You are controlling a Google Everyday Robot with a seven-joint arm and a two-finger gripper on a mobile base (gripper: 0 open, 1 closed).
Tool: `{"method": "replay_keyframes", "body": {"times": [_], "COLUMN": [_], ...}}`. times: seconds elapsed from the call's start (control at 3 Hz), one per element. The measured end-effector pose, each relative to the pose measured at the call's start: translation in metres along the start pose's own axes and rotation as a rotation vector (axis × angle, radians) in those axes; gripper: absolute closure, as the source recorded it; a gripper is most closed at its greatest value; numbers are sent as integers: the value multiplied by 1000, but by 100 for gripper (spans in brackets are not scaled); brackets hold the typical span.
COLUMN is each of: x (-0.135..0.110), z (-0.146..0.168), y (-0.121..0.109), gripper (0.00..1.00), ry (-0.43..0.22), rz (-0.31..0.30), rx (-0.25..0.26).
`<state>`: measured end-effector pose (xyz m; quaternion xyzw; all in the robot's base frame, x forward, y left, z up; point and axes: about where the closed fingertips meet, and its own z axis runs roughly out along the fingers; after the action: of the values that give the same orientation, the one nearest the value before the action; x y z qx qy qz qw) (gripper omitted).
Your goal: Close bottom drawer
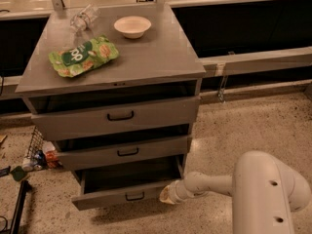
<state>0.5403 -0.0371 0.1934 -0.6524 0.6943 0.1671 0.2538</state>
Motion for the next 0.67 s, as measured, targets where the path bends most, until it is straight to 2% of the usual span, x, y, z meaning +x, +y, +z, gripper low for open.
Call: {"method": "replay_keyframes", "body": {"times": [0.33, 0.67], "x": [18, 28], "z": [15, 13], "y": [-17, -37], "gripper": [100, 100], "ry": [47, 35], "rz": [-30, -39], "rx": [75, 150]}}
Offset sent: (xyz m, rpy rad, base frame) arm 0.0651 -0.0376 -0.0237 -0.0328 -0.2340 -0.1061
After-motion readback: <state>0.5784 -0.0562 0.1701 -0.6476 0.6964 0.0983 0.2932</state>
